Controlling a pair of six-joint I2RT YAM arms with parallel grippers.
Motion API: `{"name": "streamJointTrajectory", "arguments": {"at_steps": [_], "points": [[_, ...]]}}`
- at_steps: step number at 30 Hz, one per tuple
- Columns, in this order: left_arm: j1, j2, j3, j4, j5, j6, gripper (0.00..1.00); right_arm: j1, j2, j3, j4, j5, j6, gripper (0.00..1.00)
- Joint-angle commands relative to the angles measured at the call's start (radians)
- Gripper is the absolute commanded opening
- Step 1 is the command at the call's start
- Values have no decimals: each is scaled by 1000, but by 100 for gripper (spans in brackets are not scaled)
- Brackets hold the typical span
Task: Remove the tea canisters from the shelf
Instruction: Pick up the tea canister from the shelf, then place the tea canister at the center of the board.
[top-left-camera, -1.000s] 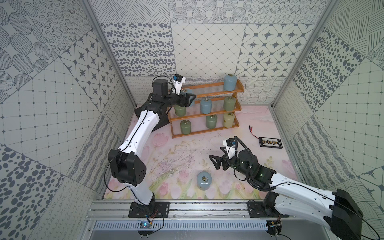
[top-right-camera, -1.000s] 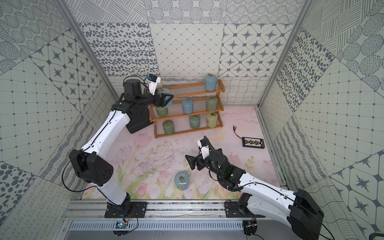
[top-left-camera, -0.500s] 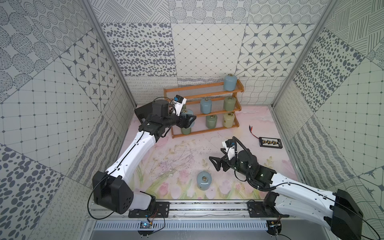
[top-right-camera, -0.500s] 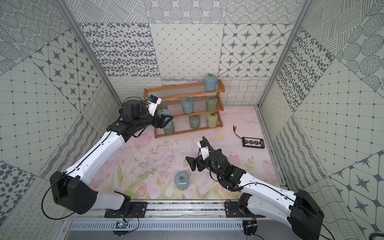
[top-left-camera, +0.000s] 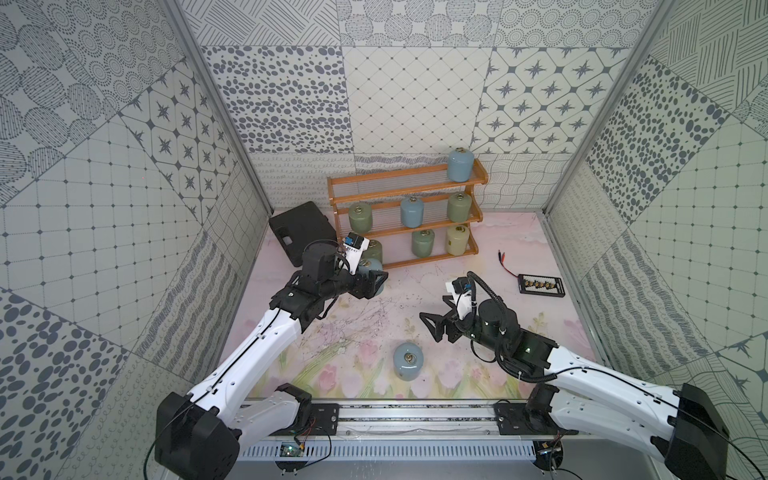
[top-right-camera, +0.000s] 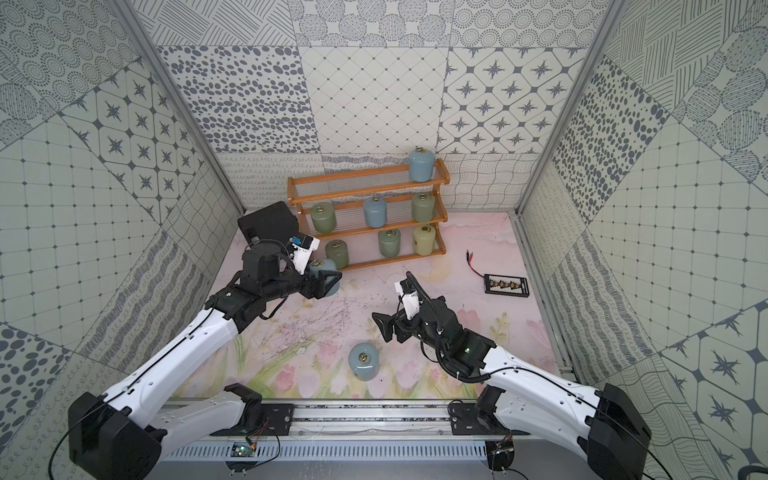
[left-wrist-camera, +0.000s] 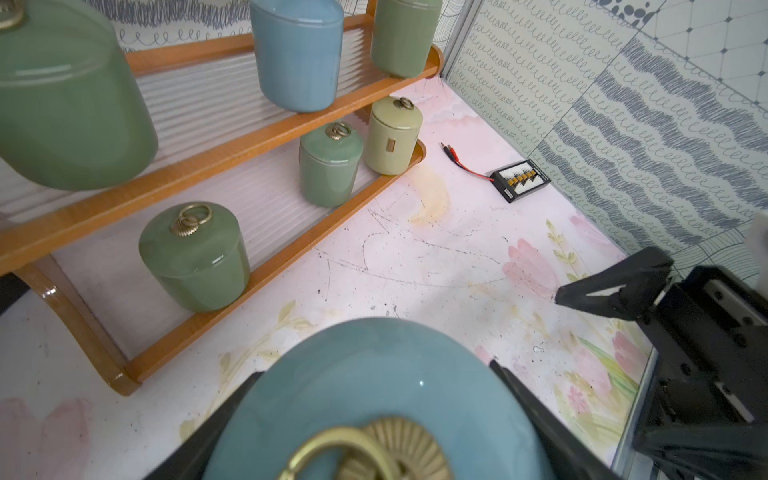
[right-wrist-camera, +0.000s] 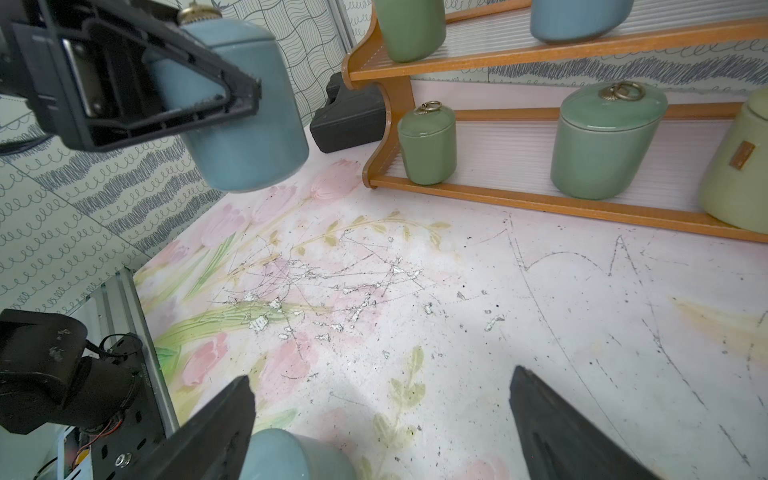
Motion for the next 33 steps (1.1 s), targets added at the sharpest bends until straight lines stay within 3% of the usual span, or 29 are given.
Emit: {"name": "streamJointTrajectory", "arguments": {"at_steps": [1, 15, 33], "points": [[-23, -85, -87, 168, -38, -60, 67, -4, -31, 25, 16, 3, -22, 99], [-172, -239, -364, 252, -234, -146, 65, -4, -78, 23, -21, 53, -95, 100], [-406, -270, -579, 375, -503, -264, 62, -3, -87, -19, 2, 41, -99, 99]]}}
